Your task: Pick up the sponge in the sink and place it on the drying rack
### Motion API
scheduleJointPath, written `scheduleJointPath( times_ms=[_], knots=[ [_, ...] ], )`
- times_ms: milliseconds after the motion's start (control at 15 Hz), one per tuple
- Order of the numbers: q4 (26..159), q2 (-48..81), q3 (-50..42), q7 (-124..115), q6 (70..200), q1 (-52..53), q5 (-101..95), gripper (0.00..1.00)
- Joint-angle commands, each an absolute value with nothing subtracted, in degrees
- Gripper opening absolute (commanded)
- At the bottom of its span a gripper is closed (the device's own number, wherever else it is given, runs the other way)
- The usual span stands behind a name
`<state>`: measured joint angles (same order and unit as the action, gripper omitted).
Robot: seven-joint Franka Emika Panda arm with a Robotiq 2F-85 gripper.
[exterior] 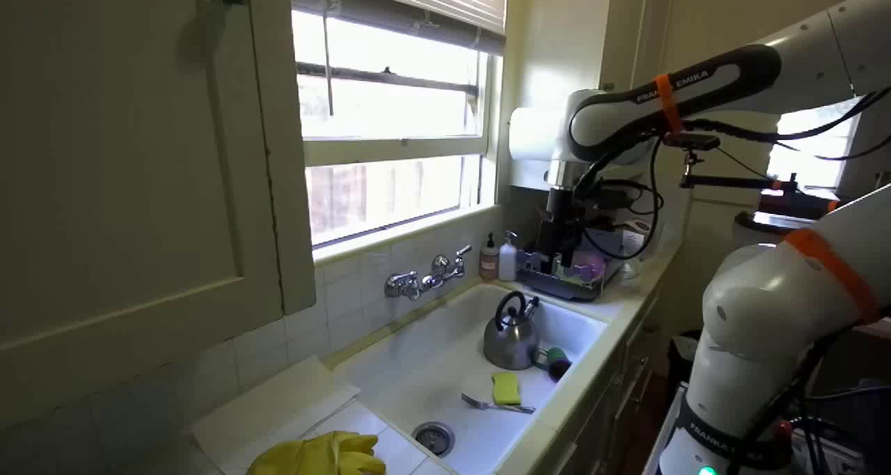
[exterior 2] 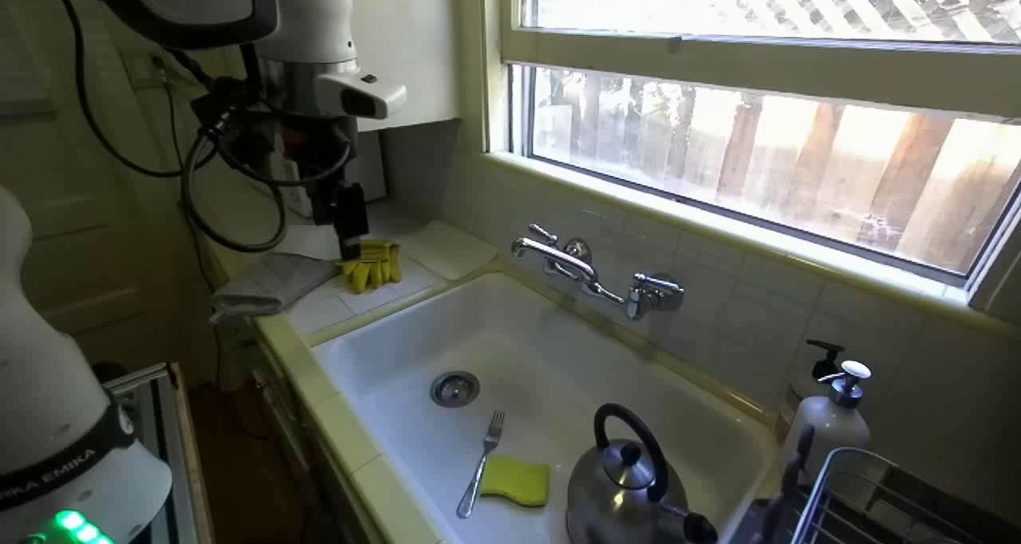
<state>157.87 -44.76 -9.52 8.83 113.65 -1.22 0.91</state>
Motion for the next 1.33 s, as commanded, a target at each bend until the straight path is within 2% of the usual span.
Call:
scheduleJointPath(
  times_ms=[0, 400, 533, 1267],
  knots=[
    [157.8, -44.6, -8.9, 9.3, 113.5, -1.9, 1.4, 1.00],
    [157.8, -44.1, -8.8, 9.0, 113.8, -1.8, 1.6, 1.00],
    [157.7, -39.1, -7.2, 4.3, 117.1, -3.5, 0.6, 1.00],
    [156.8, -9.7, -7.7, 3.2, 155.2, -6.0, 0.2, 1.00]
  ],
)
